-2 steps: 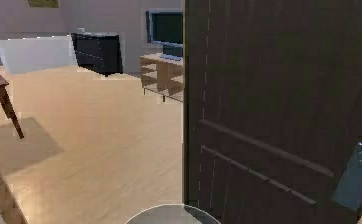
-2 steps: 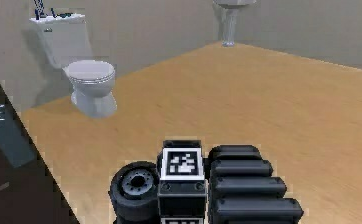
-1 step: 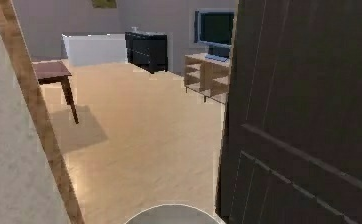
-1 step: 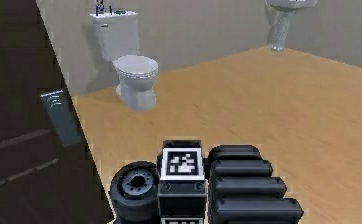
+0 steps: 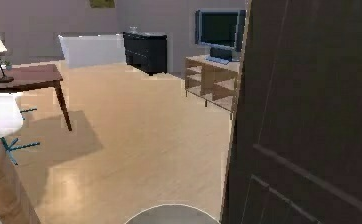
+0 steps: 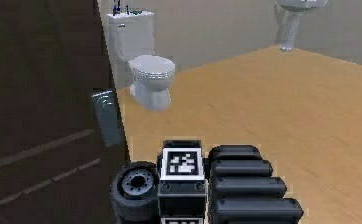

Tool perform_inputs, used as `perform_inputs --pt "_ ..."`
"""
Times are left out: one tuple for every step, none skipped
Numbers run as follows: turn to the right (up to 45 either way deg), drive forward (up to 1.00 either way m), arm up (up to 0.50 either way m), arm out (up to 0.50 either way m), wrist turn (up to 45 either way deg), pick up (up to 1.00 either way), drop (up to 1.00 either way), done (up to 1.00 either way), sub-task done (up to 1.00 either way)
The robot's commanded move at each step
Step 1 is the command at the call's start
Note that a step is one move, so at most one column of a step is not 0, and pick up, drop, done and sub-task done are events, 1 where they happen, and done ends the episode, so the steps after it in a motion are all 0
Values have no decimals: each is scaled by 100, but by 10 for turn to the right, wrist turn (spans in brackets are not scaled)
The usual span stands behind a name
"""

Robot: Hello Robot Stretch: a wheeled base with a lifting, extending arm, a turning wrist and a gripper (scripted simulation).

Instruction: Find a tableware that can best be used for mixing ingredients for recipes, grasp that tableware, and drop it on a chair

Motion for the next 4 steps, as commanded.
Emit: perform_inputs --pt "-90 0 0 0 0 0 0 0 0" --pt "0 50 0 0 0 0 0 0 0" --pt "-420 0 0 0 0 0 0 0 0" --pt "0 60 0 0 0 0 0 0 0"
